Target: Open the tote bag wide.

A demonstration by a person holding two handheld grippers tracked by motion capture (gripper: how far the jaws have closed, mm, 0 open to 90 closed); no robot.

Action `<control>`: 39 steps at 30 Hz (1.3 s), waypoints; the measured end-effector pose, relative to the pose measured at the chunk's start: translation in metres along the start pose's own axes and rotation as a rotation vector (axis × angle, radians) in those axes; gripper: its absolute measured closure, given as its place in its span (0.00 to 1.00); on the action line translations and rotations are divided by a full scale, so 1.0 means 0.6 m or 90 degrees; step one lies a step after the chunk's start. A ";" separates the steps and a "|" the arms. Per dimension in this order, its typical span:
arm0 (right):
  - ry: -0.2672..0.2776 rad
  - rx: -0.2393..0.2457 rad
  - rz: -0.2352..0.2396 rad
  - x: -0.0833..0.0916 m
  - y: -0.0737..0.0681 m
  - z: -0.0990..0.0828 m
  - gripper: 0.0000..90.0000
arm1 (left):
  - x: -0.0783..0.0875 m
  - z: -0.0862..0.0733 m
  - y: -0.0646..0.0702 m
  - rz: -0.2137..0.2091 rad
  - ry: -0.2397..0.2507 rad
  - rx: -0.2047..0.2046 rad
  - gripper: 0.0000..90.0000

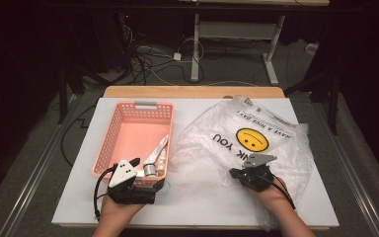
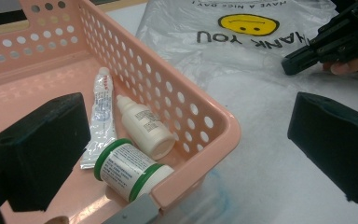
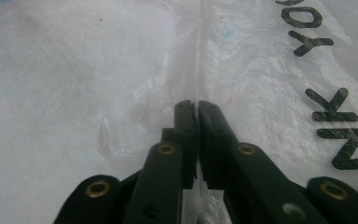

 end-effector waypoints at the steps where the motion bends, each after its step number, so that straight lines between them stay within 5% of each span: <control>1: 0.005 0.002 0.000 0.001 0.000 0.000 1.00 | 0.000 0.000 0.000 0.000 -0.001 -0.001 0.00; 18: 0.073 -0.015 0.007 0.034 0.005 0.014 1.00 | -0.004 -0.001 0.000 -0.010 -0.002 -0.003 0.00; 39: 0.179 -0.010 -0.040 0.102 0.016 0.058 1.00 | 0.000 -0.001 -0.001 -0.024 0.008 -0.001 0.00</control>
Point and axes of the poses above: each handheld gripper's, and its own axes: x roughly backward along the jaws, z roughly out of its top, y roughly to its right, the point moved 1 cm from there along -x, roughly forward along the jaws, and after that the axes turned 1 degree about x, right-handed, at the moved point
